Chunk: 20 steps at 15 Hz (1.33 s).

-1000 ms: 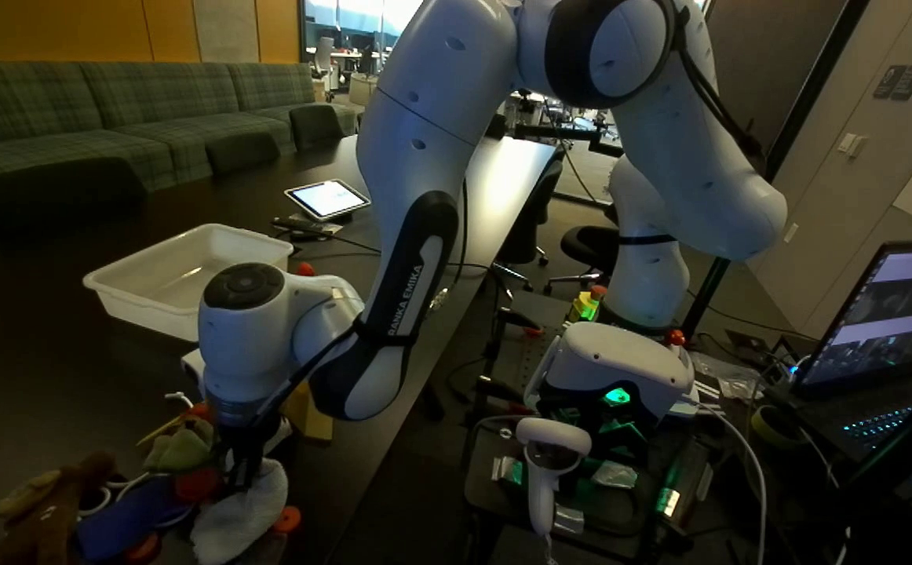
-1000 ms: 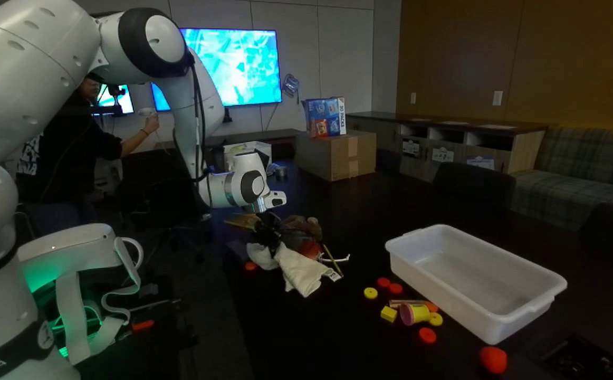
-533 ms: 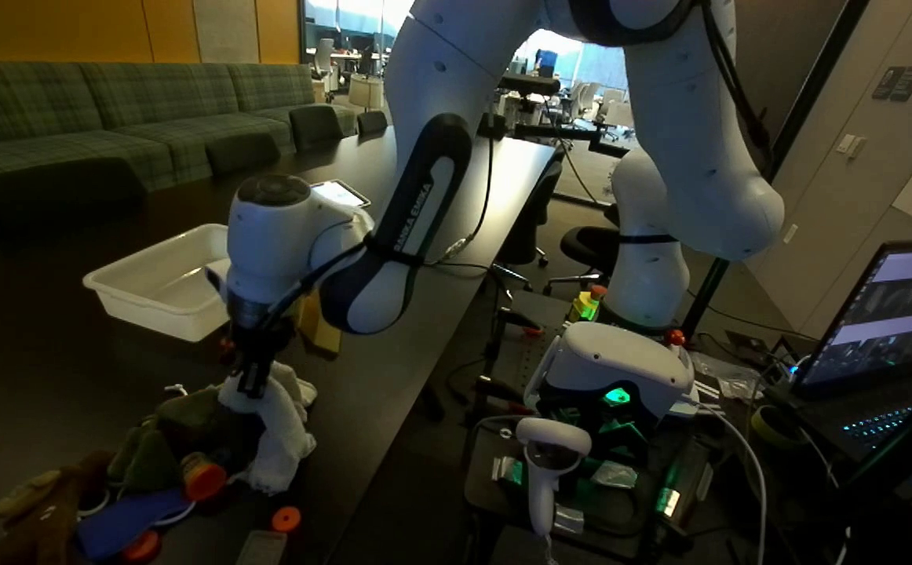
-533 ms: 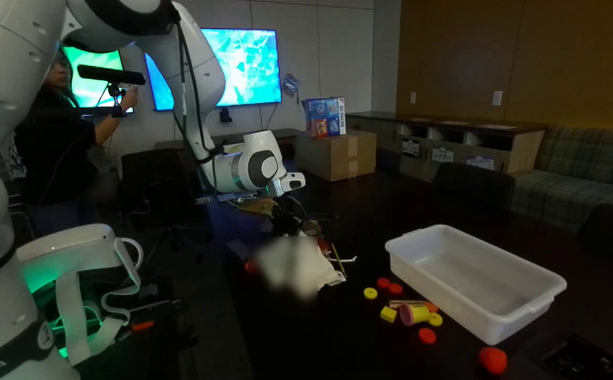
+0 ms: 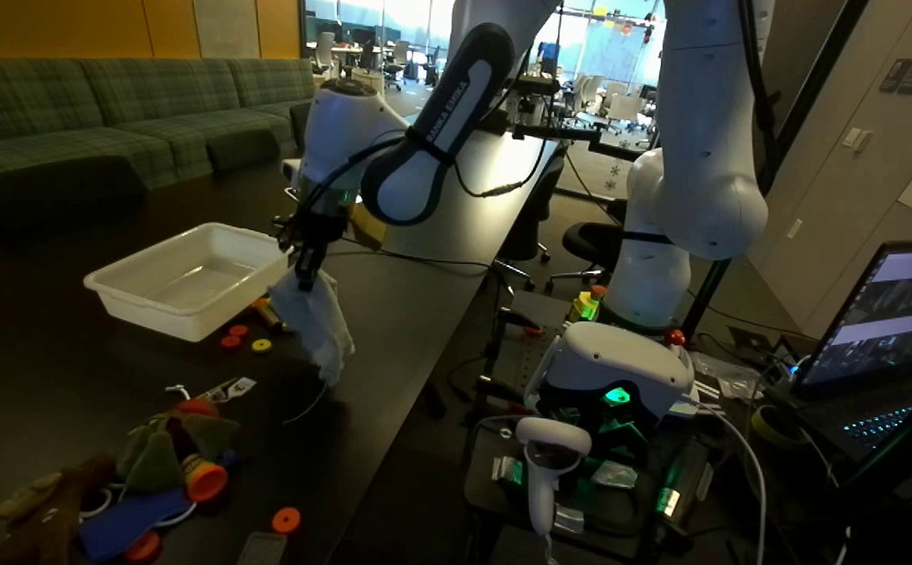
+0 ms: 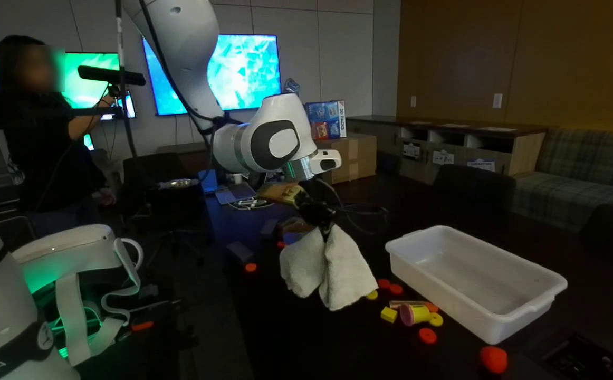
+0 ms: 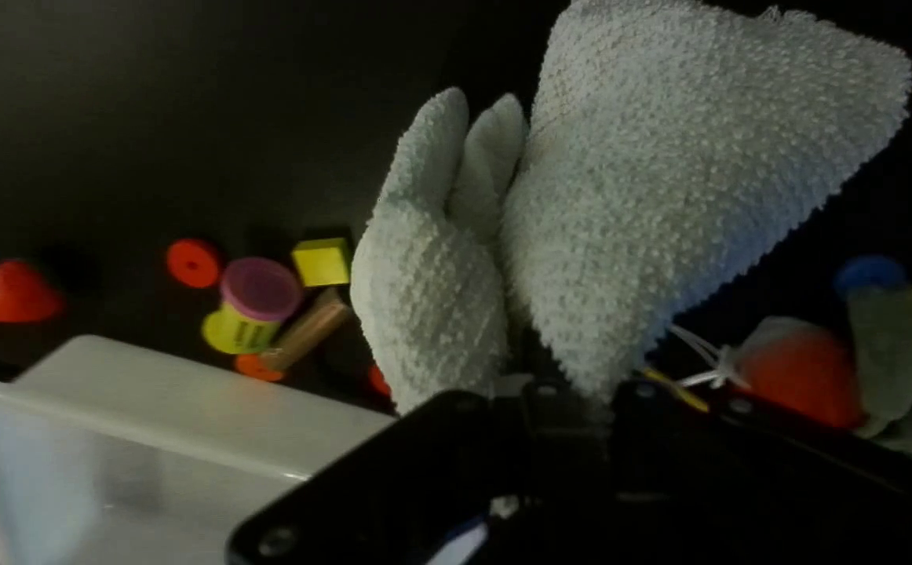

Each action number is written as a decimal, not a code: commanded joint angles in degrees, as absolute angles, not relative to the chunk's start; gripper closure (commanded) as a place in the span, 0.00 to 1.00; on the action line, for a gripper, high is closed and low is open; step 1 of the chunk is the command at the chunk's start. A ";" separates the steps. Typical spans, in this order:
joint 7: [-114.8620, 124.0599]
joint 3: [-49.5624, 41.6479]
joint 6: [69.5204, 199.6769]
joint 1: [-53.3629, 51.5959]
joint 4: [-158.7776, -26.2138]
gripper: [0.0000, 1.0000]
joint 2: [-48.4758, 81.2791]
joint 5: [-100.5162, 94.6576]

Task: Pick up the towel from the table, sweep the objects to the left and put the towel in the plastic container.

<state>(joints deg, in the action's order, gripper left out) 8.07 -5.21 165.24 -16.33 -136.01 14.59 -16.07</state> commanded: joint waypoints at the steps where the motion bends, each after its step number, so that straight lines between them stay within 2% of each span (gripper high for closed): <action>1: 4.64 -7.07 163.79 -8.70 -138.07 0.94 8.22 -16.91; 4: 6.63 -11.21 162.79 -4.45 -133.34 0.94 9.81 -22.26; 9: 12.96 -19.09 165.41 -3.78 -122.01 0.94 19.96 -30.59; 20: 6.23 -15.81 162.14 4.76 -90.12 0.94 50.24 -15.61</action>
<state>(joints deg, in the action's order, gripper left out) 9.26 -17.37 164.37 1.53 -101.24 41.95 -19.36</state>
